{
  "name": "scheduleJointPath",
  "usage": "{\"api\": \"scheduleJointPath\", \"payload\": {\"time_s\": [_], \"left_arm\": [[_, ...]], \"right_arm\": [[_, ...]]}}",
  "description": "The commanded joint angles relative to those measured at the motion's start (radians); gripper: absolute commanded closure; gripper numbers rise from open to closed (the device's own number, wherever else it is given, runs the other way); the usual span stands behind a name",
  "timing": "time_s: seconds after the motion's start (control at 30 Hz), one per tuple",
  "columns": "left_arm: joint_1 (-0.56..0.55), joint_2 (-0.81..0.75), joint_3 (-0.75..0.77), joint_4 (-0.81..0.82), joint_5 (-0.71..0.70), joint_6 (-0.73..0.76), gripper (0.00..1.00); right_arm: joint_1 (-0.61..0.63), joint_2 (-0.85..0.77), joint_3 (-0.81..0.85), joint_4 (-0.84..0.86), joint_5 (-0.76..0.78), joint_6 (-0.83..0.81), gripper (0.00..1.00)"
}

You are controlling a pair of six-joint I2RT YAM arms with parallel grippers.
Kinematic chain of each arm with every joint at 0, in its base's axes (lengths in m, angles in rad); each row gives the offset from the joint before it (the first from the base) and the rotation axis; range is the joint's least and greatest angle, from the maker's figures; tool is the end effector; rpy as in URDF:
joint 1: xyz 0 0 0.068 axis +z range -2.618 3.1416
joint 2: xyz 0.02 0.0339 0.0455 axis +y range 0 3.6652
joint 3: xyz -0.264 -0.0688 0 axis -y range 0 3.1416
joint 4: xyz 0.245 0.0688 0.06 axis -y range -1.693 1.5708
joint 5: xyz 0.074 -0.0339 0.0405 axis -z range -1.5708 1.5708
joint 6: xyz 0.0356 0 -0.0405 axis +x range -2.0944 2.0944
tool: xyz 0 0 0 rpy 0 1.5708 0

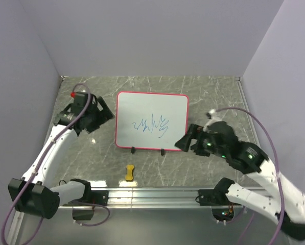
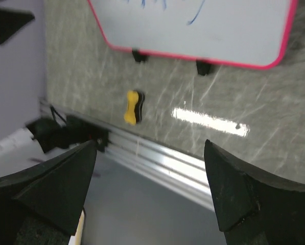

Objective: Erase the whiteboard

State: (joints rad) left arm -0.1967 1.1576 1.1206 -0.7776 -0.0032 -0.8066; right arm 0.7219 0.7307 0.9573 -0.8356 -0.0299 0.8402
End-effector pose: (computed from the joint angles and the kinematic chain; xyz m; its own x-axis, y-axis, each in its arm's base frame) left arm 0.2317 -0.0461 0.3264 -0.6332 -0.6099 -0.4765 -0.3813 0.7815 -0.4938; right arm 0.1033 0.0923 0.3405 -0.7922 0.2944 -0.5346 -0.1333 0.7714 0.6223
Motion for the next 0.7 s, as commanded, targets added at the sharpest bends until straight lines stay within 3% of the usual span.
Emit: {"api": "scheduleJointPath", "payload": {"time_s": [0.0, 0.03, 0.1, 0.2, 0.37, 0.53, 0.67], "left_arm": [[-0.113, -0.056, -0.004, -0.158, -0.193, -0.064, 0.07], [-0.159, -0.097, -0.036, -0.195, -0.211, -0.092, 0.1], [-0.217, -0.162, -0.076, -0.213, -0.199, -0.15, 0.16], [-0.286, -0.223, -0.172, -0.253, -0.175, -0.251, 0.23], [-0.503, -0.34, -0.387, -0.215, -0.132, -0.431, 0.3], [-0.705, -0.273, -0.516, -0.1, -0.104, -0.583, 0.31], [-0.768, -0.153, -0.542, 0.026, -0.092, -0.589, 0.32]], "right_arm": [[0.298, 0.232, 0.206, -0.069, 0.299, 0.089, 0.08], [0.351, 0.362, 0.265, -0.156, 0.353, 0.124, 0.07], [0.424, 0.473, 0.408, -0.253, 0.432, 0.17, 0.06], [0.439, 0.578, 0.44, -0.226, 0.392, 0.206, 0.06], [0.439, 0.647, 0.431, -0.132, 0.338, 0.183, 0.05], [0.433, 0.671, 0.494, -0.161, 0.375, 0.175, 0.04], [0.407, 0.651, 0.508, -0.166, 0.374, 0.168, 0.04]]}}
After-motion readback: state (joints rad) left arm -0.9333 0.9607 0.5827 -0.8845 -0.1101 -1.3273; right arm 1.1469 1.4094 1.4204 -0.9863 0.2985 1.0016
